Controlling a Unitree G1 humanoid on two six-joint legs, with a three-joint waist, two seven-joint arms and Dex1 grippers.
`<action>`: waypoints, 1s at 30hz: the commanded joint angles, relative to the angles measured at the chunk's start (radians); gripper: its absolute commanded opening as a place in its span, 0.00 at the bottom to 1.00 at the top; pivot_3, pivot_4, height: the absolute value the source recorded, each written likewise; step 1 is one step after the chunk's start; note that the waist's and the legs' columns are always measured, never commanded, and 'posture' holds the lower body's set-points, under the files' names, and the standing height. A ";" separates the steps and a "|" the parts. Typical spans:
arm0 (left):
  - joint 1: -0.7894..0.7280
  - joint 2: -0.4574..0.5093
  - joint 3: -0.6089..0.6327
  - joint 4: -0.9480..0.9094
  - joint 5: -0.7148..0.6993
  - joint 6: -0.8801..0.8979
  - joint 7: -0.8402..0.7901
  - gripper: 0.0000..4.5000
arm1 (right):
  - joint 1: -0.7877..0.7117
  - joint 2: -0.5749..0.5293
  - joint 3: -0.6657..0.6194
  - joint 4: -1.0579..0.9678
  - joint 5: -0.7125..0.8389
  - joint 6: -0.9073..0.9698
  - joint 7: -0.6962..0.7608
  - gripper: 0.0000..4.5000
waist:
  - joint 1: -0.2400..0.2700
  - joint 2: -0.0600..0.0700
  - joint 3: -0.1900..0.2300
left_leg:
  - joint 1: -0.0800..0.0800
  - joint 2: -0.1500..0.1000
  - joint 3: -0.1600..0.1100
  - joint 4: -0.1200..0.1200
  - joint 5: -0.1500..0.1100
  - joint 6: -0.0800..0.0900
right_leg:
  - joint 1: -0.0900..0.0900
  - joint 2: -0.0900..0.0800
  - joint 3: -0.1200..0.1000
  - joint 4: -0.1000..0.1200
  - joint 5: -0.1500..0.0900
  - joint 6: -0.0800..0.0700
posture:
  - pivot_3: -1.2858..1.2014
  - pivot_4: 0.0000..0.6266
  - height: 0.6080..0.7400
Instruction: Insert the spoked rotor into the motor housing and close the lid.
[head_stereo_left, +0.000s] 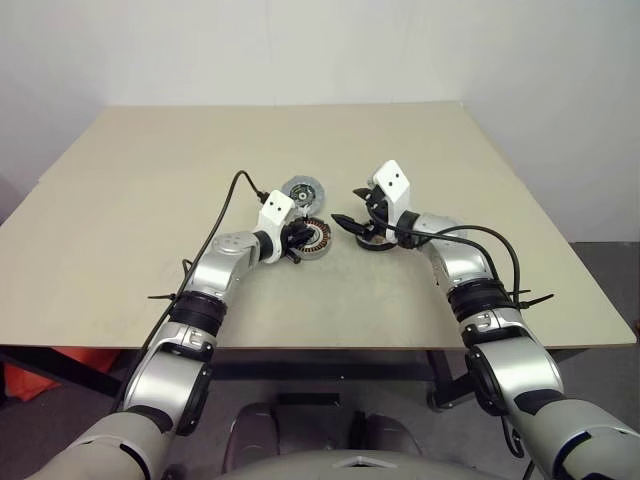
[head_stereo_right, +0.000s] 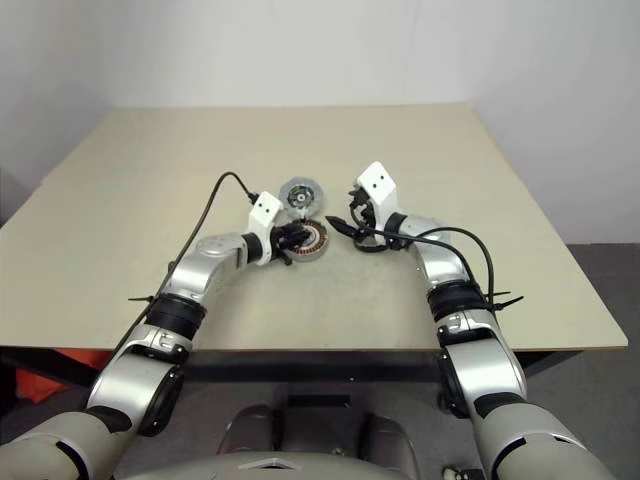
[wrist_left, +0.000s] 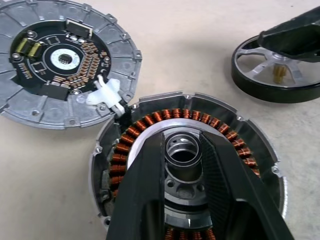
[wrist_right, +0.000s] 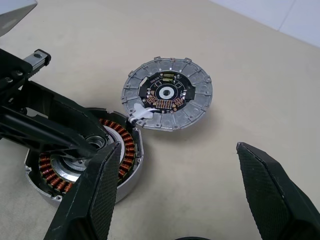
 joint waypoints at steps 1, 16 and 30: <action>-0.012 0.008 -0.006 -0.041 0.007 0.011 -0.006 0.43 | -0.030 -0.002 -0.020 -0.017 0.010 -0.021 -0.002 0.93 | 0.000 0.000 0.000 | 0.000 0.000 0.000 0.000 0.000 0.000 | 0.000 0.000 0.000 0.000 0.000 0.000 | 0.52 0.00 1.00; 0.073 0.080 0.122 -0.264 -0.046 0.035 0.092 0.50 | -0.026 0.001 -0.015 -0.014 0.008 -0.020 0.001 0.93 | -0.002 0.000 0.000 | 0.000 0.000 0.000 0.001 0.000 0.000 | 0.000 0.000 0.000 0.001 0.000 0.000 | 0.52 0.00 1.00; 0.185 0.141 0.222 -0.370 -0.070 0.064 0.182 0.51 | 0.030 0.128 0.054 -0.065 -0.003 0.031 0.005 0.84 | -0.005 0.000 0.000 | 0.000 0.001 0.000 0.001 0.000 0.000 | 0.000 0.001 0.000 0.001 0.000 0.000 | 0.52 0.00 1.00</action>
